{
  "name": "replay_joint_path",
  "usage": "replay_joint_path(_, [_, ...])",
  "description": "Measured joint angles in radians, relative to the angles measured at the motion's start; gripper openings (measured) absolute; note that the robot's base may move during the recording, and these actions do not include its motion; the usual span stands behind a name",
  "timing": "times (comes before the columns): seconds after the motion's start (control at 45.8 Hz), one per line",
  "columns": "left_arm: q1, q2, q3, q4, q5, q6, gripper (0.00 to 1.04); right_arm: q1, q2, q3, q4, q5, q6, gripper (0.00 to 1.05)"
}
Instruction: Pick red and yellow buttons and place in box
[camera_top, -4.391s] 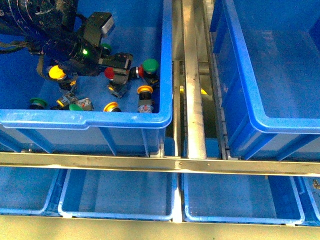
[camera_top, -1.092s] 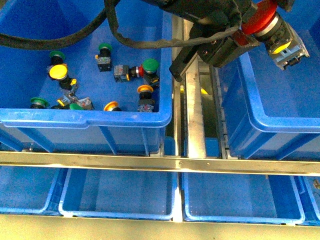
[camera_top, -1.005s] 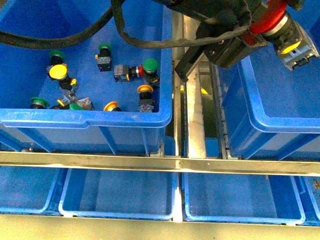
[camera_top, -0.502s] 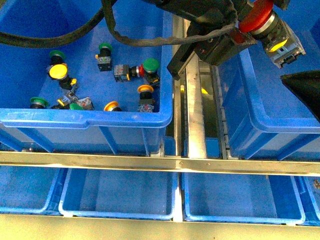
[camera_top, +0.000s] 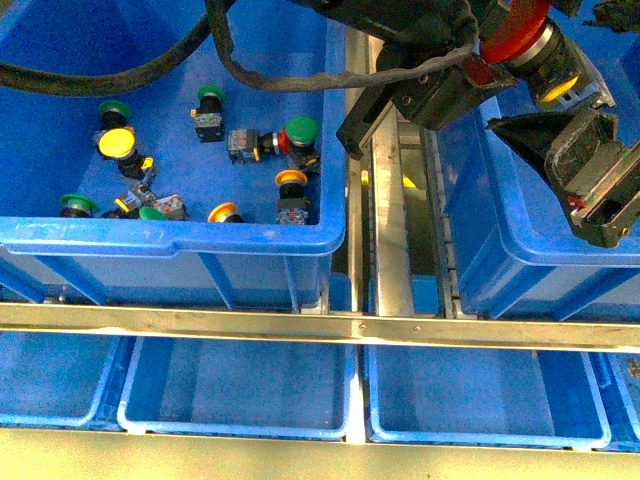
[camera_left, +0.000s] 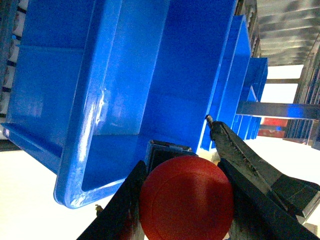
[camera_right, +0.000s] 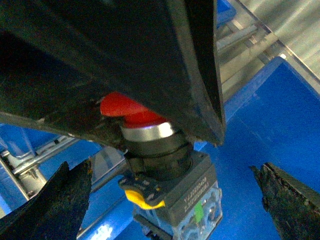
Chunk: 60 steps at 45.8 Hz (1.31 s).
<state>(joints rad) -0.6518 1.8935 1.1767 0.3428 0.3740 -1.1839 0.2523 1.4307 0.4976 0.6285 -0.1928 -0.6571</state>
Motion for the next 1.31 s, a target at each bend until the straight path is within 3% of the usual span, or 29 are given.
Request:
replay_joint_path(0.371, [0.010,0.000,0.000,0.003,-0.005,0.000,0.34,0.003,0.032,0.018,-0.004,-0.017,-0.083,0.99])
replay_joint_path(0.546, [0.016,0.000,0.000,0.003,-0.003,-0.001,0.34,0.000,0.068,0.018,0.012,-0.012,-0.101,0.69])
replay_joint_path(0.786, [0.018,0.002,0.000,0.002,-0.005,-0.001,0.34,-0.013,0.105,0.029,0.045,0.001,-0.110,0.44])
replay_joint_path(1.201, [0.024,0.005,0.010,-0.010,-0.010,0.004,0.34,-0.023,0.127,0.042,0.061,-0.001,-0.111,0.42])
replay_joint_path(1.311, [0.024,0.005,0.011,-0.010,-0.010,0.007,0.45,-0.026,0.127,0.042,0.060,-0.004,-0.105,0.42])
